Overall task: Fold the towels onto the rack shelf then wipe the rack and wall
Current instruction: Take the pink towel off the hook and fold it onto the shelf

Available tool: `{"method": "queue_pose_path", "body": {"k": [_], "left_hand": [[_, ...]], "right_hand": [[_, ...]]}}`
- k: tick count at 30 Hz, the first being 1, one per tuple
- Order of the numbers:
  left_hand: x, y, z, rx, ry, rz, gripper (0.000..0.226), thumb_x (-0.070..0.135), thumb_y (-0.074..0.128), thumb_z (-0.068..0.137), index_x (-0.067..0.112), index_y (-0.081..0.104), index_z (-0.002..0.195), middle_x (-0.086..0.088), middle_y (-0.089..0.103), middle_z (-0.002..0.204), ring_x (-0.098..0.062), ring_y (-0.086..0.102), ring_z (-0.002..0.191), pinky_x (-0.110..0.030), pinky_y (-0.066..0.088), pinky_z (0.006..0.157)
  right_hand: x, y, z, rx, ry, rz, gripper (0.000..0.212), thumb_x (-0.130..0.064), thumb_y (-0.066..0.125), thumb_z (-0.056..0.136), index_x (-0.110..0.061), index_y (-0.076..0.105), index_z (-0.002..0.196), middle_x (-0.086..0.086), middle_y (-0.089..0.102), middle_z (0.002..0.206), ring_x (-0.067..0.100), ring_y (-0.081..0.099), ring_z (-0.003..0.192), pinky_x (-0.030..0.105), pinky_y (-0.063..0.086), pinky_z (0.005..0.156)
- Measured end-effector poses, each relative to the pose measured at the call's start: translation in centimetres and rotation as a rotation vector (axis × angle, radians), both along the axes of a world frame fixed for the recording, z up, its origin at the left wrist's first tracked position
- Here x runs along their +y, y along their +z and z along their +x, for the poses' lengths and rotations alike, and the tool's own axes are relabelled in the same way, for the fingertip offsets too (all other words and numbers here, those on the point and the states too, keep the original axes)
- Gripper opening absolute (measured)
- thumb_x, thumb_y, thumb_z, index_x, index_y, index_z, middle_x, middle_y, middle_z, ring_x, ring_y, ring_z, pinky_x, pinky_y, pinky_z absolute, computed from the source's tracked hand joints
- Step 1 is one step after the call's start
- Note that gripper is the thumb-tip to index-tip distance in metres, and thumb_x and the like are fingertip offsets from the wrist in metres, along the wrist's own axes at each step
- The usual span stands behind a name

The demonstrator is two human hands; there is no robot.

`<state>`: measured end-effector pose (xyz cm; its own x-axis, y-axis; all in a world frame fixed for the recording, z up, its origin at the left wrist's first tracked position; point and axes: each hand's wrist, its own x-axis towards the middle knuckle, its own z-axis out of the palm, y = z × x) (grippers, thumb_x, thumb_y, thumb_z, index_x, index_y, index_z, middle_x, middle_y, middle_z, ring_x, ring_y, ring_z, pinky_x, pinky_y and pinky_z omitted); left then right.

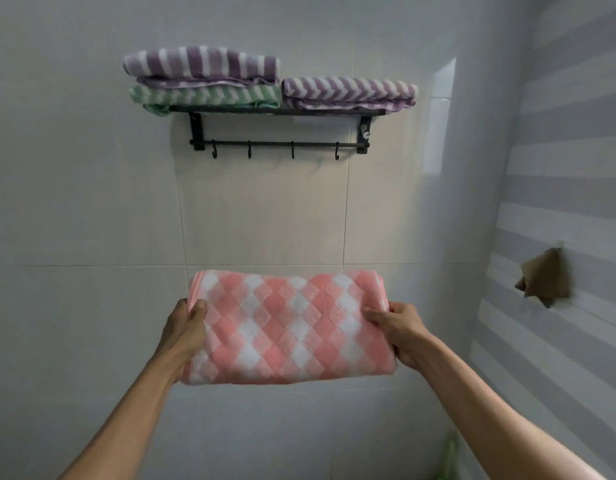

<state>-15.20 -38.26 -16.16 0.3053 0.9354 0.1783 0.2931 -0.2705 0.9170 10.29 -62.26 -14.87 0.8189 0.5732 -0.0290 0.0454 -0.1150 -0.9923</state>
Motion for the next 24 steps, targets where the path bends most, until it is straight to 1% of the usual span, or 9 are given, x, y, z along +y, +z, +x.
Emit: {"method": "queue_pose_path", "body": {"k": [2,4,6,10,14,16,19,21,24], "left_hand": [[-2.0,1.6,0.5,-0.025,0.039,0.089,0.035,0.04,0.034,0.107,0.01,0.048,0.116,-0.019,0.061,0.114,-0.036,0.06,0.098,-0.045,0.051,0.086],[-4.2,3.4,1.4,-0.044,0.109,0.185,0.035,0.04,0.032,0.107,0.009,0.047,0.114,-0.022,0.06,0.117,-0.04,0.059,0.103,-0.044,0.046,0.084],[-6.4,5.4,2.2,-0.066,0.18,0.254,0.038,0.042,0.029,0.107,0.008,0.047,0.111,-0.025,0.061,0.117,-0.044,0.058,0.105,-0.045,0.044,0.083],[-9.9,9.7,3.1,-0.127,0.236,0.34,0.053,0.045,0.026,0.107,0.002,0.055,0.112,-0.03,0.063,0.116,-0.047,0.058,0.105,-0.05,0.046,0.088],[-12.5,13.8,3.0,-0.179,0.264,0.414,0.061,0.047,0.028,0.106,-0.004,0.062,0.103,-0.031,0.065,0.113,-0.047,0.059,0.103,-0.045,0.043,0.083],[-13.3,15.9,3.2,-0.211,0.268,0.436,0.063,0.048,0.03,0.106,-0.004,0.064,0.096,-0.031,0.066,0.108,-0.046,0.06,0.099,-0.043,0.043,0.08],[-13.3,19.1,3.9,-0.231,0.277,0.487,0.065,0.049,0.031,0.106,-0.004,0.065,0.092,-0.033,0.066,0.108,-0.048,0.06,0.1,-0.045,0.045,0.082],[-12.9,21.3,4.5,-0.252,0.291,0.531,0.067,0.05,0.032,0.105,-0.005,0.065,0.089,-0.036,0.065,0.107,-0.05,0.059,0.1,-0.047,0.045,0.082],[-12.2,23.8,5.7,-0.27,0.307,0.565,0.068,0.05,0.033,0.105,-0.007,0.066,0.088,-0.038,0.064,0.106,-0.051,0.059,0.099,-0.044,0.039,0.076]], "right_hand": [[-1.5,0.8,0.2,-0.112,-0.036,0.015,0.021,-0.018,0.066,0.095,-0.003,0.066,0.11,0.012,0.074,0.095,0.026,0.072,0.084,0.035,0.061,0.066],[-3.1,1.8,0.2,-0.256,-0.087,0.025,0.022,-0.03,0.061,0.094,-0.016,0.06,0.111,0.008,0.071,0.1,0.025,0.069,0.091,0.043,0.06,0.078],[-5.1,3.5,0.0,-0.395,-0.144,0.023,0.022,-0.036,0.055,0.095,-0.018,0.055,0.108,0.006,0.067,0.099,0.025,0.065,0.091,0.044,0.056,0.084],[-9.0,7.6,-0.3,-0.579,-0.248,0.08,0.029,-0.034,0.048,0.104,-0.006,0.046,0.096,0.007,0.058,0.083,0.029,0.055,0.079,0.036,0.04,0.069],[-11.7,11.3,0.4,-0.664,-0.3,0.145,0.036,-0.034,0.049,0.104,-0.009,0.043,0.078,0.003,0.053,0.071,0.015,0.045,0.062,0.036,0.028,0.057],[-12.5,13.3,1.0,-0.698,-0.324,0.158,0.037,-0.033,0.05,0.103,-0.013,0.04,0.073,0.002,0.051,0.069,0.02,0.045,0.062,0.037,0.028,0.056],[-12.7,16.4,2.0,-0.752,-0.354,0.184,0.033,-0.032,0.05,0.103,-0.009,0.046,0.08,0.013,0.059,0.078,0.032,0.05,0.074,0.035,0.031,0.064],[-12.3,18.3,2.9,-0.778,-0.374,0.205,0.032,-0.033,0.05,0.103,-0.006,0.05,0.085,0.021,0.065,0.089,0.034,0.054,0.079,0.035,0.033,0.066],[-11.5,20.7,3.9,-0.803,-0.37,0.26,0.026,-0.031,0.05,0.104,-0.006,0.055,0.108,0.021,0.063,0.093,0.033,0.054,0.081,0.034,0.036,0.068]]}}
